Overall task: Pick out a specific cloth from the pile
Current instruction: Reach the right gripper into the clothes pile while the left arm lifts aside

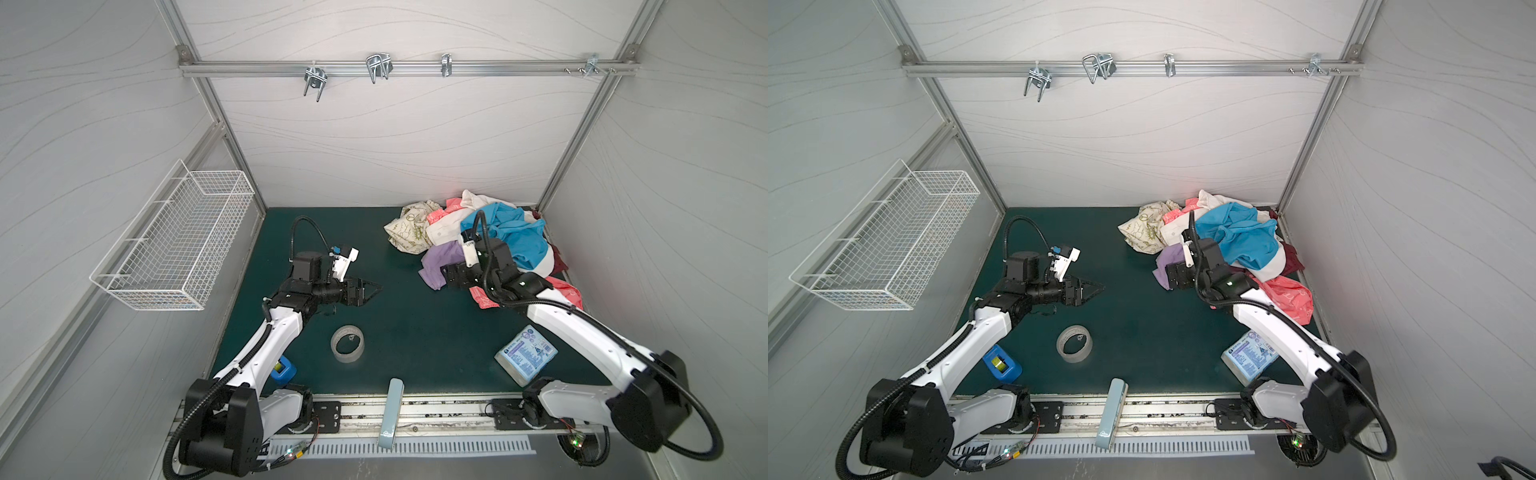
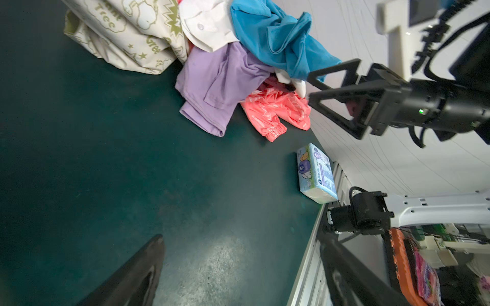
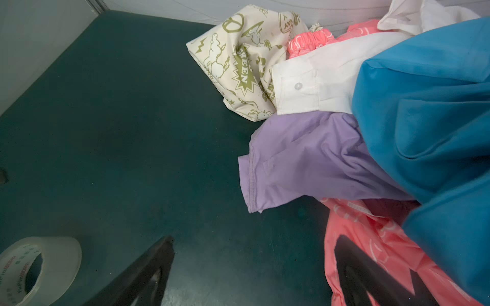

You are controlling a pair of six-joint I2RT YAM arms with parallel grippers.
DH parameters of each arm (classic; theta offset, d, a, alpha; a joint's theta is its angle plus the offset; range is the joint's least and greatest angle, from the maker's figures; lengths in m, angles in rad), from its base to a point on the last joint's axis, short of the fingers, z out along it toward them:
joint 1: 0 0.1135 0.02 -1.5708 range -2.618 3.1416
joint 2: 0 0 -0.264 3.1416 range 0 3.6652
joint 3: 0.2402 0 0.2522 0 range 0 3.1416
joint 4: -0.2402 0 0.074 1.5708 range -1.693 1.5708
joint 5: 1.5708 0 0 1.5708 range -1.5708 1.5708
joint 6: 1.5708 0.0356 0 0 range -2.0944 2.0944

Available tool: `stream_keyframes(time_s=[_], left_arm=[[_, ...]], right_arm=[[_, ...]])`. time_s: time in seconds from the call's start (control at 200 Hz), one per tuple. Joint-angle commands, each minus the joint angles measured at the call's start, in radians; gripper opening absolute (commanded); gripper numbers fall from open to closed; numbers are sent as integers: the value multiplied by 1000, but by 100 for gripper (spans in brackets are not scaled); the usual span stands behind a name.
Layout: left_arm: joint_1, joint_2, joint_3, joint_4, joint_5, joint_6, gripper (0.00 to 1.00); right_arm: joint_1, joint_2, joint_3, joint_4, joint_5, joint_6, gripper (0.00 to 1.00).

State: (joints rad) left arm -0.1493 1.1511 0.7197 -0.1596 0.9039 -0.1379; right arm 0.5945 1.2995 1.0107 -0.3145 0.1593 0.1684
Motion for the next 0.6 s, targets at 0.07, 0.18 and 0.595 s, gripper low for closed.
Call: stream_keyframes(time_s=[0.07,0.18,0.595], left_arm=[[-13,-1,46,16,126,55,93],[-15,1,46,15,145,64,93],[-26,36,78,-53,172,123,94]], right_arm=[[8,214,164,-107,97,13,94],[9,337,276,-184,167,24,92],[-7,481,362,-183,305,80,78]])
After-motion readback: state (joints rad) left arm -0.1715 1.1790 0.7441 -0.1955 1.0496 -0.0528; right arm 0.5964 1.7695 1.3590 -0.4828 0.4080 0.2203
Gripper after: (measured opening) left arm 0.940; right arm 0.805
